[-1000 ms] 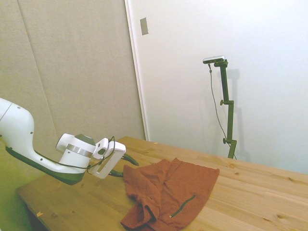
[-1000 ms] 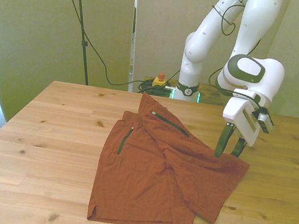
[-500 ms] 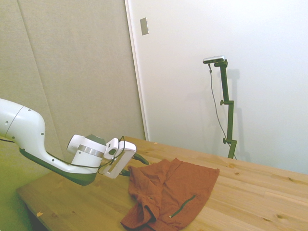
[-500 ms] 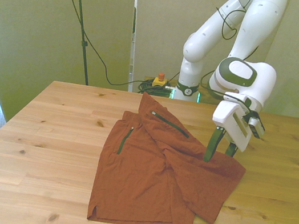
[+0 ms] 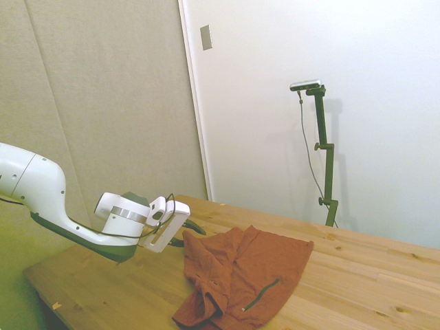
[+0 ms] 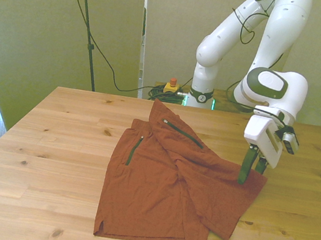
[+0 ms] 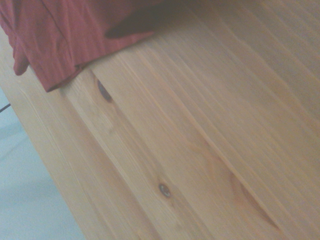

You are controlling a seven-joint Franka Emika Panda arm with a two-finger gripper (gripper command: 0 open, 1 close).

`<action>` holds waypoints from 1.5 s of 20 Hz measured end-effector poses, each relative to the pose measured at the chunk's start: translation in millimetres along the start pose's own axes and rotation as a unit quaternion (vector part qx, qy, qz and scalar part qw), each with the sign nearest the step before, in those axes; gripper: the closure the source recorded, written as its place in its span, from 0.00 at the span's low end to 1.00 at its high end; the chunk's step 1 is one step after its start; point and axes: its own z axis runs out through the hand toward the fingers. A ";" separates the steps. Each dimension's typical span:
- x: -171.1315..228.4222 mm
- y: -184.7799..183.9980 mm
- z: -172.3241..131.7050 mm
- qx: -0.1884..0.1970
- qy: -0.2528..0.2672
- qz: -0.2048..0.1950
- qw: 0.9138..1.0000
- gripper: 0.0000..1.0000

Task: Fold the shorts

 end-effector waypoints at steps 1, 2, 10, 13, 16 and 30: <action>1.0 -5.2 -1.1 0.002 -0.001 0.006 1.000 1.00; 3.8 -9.0 -1.8 0.004 -0.005 0.011 1.000 1.00; 12.4 -16.8 6.3 0.004 -0.015 0.017 1.000 1.00; 11.1 -17.0 6.5 0.001 -0.019 0.017 1.000 1.00; 10.5 -18.9 6.2 0.001 -0.021 0.018 1.000 1.00; 146.5 146.8 9.1 -0.059 0.047 0.132 0.988 1.00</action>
